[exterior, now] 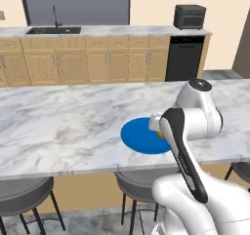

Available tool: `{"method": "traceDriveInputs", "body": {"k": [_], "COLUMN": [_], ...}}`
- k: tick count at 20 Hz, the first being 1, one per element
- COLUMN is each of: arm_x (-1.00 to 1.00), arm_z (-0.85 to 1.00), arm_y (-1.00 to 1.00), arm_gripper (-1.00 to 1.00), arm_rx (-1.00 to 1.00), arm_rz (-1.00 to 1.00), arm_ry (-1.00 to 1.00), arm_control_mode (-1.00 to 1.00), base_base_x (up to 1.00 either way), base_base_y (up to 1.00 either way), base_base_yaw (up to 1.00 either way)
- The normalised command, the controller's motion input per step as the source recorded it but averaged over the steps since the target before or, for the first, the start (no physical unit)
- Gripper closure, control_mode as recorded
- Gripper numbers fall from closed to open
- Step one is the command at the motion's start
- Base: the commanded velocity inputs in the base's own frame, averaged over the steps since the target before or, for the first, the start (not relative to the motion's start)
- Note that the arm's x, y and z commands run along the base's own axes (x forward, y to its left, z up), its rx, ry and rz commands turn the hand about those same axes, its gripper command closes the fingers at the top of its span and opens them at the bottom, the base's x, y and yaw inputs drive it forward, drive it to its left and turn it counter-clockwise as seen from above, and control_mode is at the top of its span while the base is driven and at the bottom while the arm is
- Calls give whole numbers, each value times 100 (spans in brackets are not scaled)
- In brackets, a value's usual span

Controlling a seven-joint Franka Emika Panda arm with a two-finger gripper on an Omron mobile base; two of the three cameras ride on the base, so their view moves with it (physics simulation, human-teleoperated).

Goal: Move the hot dog bun to the plate on the dining table and place the condiment next to that plate. Then navigate to the fridge and take the sausage and place it on the plate as well.

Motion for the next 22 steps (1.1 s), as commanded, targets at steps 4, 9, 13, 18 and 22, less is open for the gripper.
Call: {"method": "traceDriveInputs", "body": {"k": [4, 9, 13, 18, 22], "arm_x": [98, 100, 100, 93, 58], "arm_z": [-13, -30, -57, -89, -84], "arm_y": [18, 18, 12, -6, -9], "arm_gripper": [100, 100, 100, 100, 100], "arm_rx": [-5, -6, -8, -1, 0], "arm_rz": [0, 0, 0, 0, 0], "arm_ry": [18, 13, 6, 6, 1], "arm_control_mode": [-100, -100, -100, -100, -100], "base_base_x": [0, 0, 0, 0, 0], "base_base_y": [0, 0, 0, 0, 0], "base_base_yaw": [0, 0, 0, 0, 0]}}
